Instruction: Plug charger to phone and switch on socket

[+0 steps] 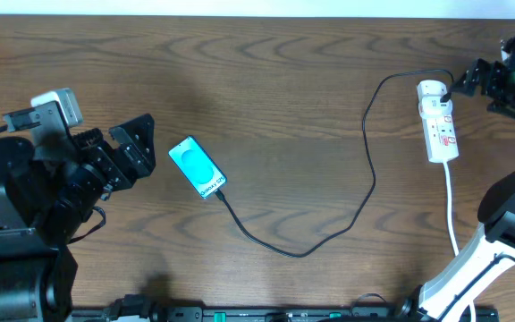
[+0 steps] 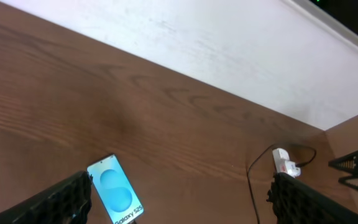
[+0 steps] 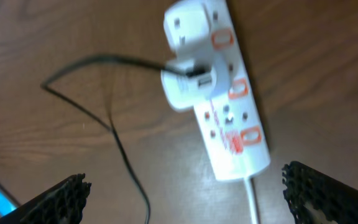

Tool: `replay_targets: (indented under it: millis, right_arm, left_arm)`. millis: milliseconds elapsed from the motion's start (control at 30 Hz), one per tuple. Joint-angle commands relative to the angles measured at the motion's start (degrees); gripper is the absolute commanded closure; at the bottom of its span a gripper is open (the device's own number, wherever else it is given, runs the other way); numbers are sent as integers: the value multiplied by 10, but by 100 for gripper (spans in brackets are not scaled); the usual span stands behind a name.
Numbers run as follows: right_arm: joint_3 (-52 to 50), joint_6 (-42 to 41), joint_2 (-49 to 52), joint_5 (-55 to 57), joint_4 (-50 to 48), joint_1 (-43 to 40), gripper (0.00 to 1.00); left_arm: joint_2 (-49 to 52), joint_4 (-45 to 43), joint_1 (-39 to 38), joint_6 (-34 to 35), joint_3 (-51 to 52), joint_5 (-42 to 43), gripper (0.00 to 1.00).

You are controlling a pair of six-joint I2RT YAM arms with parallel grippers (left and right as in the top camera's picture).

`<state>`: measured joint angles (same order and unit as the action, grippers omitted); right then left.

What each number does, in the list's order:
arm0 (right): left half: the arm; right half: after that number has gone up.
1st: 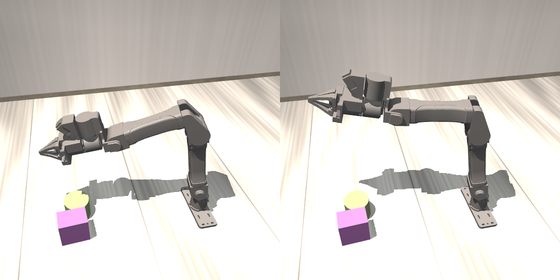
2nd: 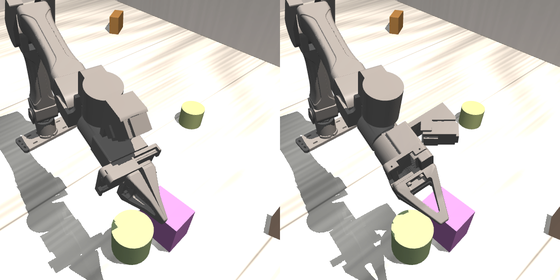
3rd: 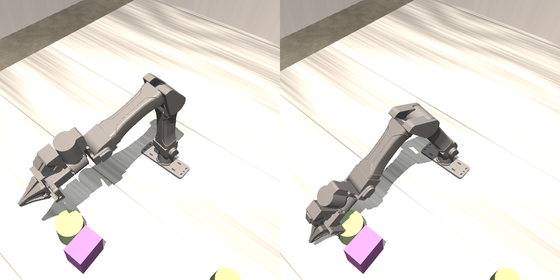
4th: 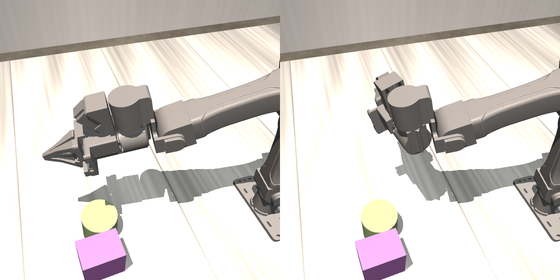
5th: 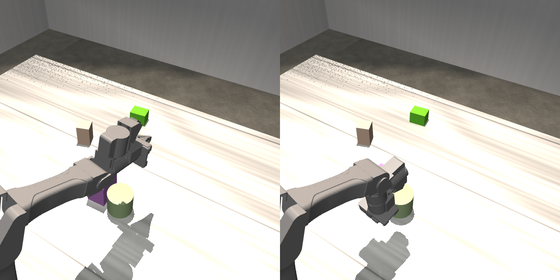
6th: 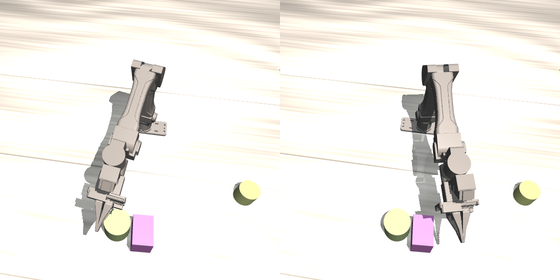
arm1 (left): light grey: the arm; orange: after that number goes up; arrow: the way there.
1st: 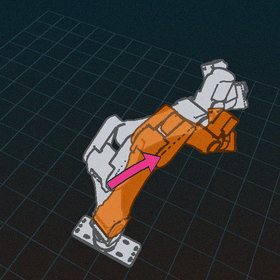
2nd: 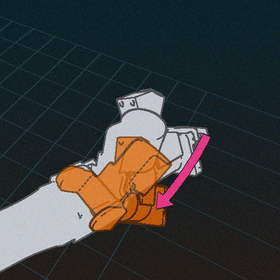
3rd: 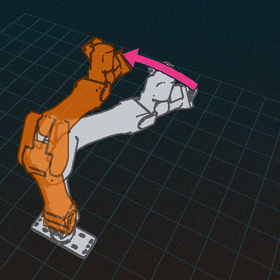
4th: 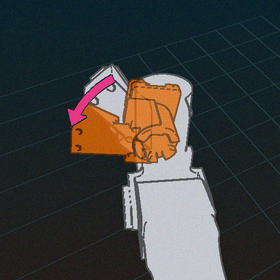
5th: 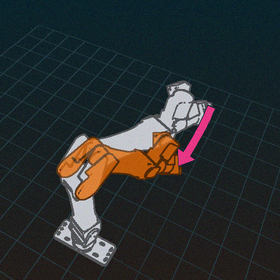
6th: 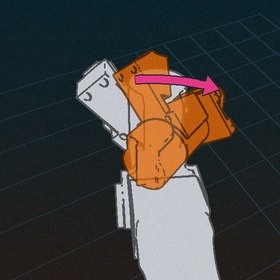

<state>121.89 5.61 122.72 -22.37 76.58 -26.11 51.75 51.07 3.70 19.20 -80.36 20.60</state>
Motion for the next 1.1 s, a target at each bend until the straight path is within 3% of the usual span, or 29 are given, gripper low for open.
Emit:
replay_targets:
  millis: [0,567,1067]
  right_arm:
    - [10,30,8,-32,-17,-14,1]
    - [27,66,115,-112,-26,-20,1]
    - [25,78,142,-115,-8,-19,1]
  left_arm:
    - [8,1,1,-12,-7,-8,8]
    - [25,8,1,-12,-7,-8,8]
    - [27,8,1,-12,-7,-8,8]
